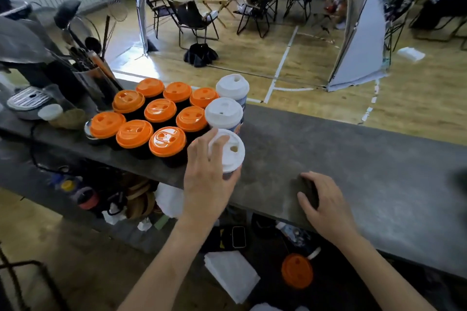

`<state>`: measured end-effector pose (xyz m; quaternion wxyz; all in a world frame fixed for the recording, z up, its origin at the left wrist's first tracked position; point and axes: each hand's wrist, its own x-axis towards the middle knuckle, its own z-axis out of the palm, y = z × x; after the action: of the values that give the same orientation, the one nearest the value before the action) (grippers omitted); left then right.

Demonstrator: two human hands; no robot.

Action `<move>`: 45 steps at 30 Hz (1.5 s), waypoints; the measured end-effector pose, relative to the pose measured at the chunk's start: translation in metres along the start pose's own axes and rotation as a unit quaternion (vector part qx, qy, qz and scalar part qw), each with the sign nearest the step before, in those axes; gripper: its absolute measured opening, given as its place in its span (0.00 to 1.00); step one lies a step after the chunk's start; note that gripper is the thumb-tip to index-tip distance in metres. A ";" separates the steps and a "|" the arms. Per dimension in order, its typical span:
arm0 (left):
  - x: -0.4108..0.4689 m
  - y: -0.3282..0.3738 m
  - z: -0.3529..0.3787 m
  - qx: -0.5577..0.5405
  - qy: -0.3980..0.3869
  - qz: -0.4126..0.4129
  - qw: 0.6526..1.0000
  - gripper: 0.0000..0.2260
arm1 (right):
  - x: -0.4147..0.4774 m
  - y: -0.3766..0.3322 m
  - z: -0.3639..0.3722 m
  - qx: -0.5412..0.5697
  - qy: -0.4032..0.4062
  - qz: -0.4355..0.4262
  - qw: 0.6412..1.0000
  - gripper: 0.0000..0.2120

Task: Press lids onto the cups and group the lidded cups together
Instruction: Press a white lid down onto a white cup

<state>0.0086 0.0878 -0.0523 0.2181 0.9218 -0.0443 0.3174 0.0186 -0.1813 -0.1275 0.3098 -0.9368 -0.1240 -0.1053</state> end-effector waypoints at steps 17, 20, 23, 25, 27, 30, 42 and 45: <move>0.051 0.085 0.031 -0.136 -0.040 0.064 0.988 0.26 | -0.003 0.008 -0.009 0.331 0.078 0.112 0.934 0.31; 0.094 0.029 0.027 0.028 0.019 -0.023 0.999 0.32 | 0.000 0.010 -0.007 0.323 0.073 0.125 0.935 0.30; 0.103 -0.011 0.037 0.093 -0.069 -0.073 0.991 0.39 | 0.000 0.012 -0.006 0.326 0.072 0.130 0.934 0.30; 0.097 -0.019 0.042 0.081 -0.081 -0.064 0.991 0.35 | 0.000 0.011 -0.006 0.331 0.071 0.130 0.932 0.32; 0.092 -0.018 0.045 0.050 -0.080 -0.062 0.994 0.32 | 0.000 0.010 -0.008 0.330 0.074 0.130 0.932 0.33; 0.089 -0.014 0.045 -0.002 -0.059 -0.081 0.995 0.30 | 0.000 0.009 -0.007 0.334 0.070 0.134 0.930 0.34; 0.048 0.075 0.075 -0.124 -0.101 0.051 0.986 0.30 | 0.004 0.023 -0.033 0.293 0.086 0.128 0.943 0.37; 0.046 0.096 0.086 -0.143 -0.095 0.049 0.984 0.30 | 0.006 0.044 -0.057 0.270 0.126 0.144 0.944 0.38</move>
<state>0.0727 -0.0335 -0.0493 0.3262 0.9039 -0.1549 0.2292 0.0303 -0.2492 -0.1059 0.5762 -0.8048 0.0289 -0.1393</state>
